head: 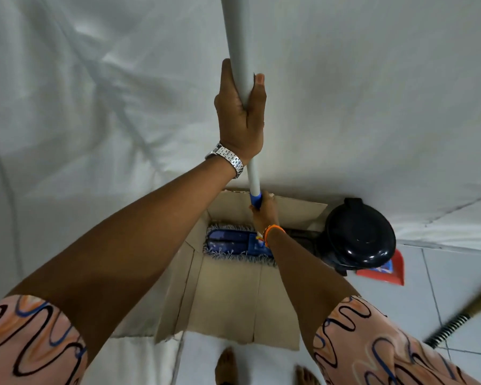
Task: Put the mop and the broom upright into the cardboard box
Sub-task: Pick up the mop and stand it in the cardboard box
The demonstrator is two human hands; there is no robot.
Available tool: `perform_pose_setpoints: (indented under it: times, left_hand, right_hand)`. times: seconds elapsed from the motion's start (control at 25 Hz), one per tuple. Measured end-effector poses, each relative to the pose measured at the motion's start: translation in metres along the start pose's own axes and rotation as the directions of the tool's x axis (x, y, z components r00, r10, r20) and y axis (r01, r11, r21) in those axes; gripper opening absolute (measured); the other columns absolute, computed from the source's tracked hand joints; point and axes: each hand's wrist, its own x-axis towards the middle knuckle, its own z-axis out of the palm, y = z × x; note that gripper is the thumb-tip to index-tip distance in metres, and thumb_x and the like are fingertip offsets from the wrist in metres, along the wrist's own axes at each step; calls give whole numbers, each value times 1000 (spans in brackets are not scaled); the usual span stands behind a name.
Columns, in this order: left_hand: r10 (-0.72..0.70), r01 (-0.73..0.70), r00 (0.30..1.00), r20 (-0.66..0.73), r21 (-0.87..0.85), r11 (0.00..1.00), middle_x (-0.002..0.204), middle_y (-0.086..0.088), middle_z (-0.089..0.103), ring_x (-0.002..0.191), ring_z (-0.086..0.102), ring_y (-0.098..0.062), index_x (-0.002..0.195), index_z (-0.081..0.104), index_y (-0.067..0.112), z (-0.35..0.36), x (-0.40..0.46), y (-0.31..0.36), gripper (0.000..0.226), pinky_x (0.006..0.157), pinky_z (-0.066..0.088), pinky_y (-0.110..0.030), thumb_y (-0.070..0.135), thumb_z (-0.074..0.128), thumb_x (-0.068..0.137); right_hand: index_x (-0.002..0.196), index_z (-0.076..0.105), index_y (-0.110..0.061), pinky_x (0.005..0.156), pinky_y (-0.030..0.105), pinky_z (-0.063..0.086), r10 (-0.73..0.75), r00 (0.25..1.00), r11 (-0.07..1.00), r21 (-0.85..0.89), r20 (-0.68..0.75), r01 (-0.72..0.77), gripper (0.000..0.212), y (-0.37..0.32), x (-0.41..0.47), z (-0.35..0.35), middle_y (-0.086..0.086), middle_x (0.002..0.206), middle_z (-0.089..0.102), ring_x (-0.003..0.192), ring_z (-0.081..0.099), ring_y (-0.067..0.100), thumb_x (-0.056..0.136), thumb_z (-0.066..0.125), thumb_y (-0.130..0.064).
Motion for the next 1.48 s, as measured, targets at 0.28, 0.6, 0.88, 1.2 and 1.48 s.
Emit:
perform_pose_setpoints:
  times: [0.28, 0.6, 0.88, 1.2, 1.48]
  left_hand:
    - [-11, 9, 999, 36, 36, 999, 65, 5, 51, 42, 49, -21, 114, 48, 8, 10, 40, -71, 25, 37, 47, -47, 24, 54, 96]
    - [-235, 109, 904, 357, 339, 934, 63, -2, 53, 56, 56, -16, 127, 43, -9, 40, 104, -104, 39, 60, 56, -28, 20, 48, 102]
    - [-431, 233, 850, 303, 518, 823, 121, -11, 64, 101, 66, -19, 142, 27, -4, 47, 98, -124, 57, 97, 54, -29, 21, 57, 100]
    - [-284, 131, 953, 102, 708, 694, 121, -11, 62, 116, 52, -36, 123, 55, 10, 19, -47, -29, 35, 95, 47, -47, 28, 58, 94]
    - [-455, 150, 838, 303, 674, 724, 123, -11, 64, 117, 56, -37, 123, 58, 13, 139, -213, 84, 33, 101, 43, -49, 21, 61, 91]
  right_hand:
    - [113, 51, -3, 76, 33, 42, 50, 998, 998, -29, -28, -51, 26, 1, 67, 29, 10, 96, 49, 87, 42, 23, 90, 52, 9]
    - [130, 47, 1, 101, 44, 49, 82, 995, 994, -68, -50, -85, 35, -22, 125, 16, 23, 130, 47, 112, 56, 40, 96, 53, -6]
    - [142, 37, -2, 102, 41, 46, 146, 983, 989, 9, 111, -148, 45, -2, 116, -16, 22, 124, 56, 103, 52, 26, 99, 49, -2]
    - [134, 49, -5, 106, 42, 45, 144, 989, 939, -320, 38, -124, 38, 35, -39, -206, 19, 131, 60, 122, 57, 36, 97, 54, -14]
    - [133, 48, -4, 99, 35, 46, 220, 969, 894, -376, -108, -245, 34, 166, -208, -395, 22, 125, 64, 116, 61, 35, 99, 50, -5]
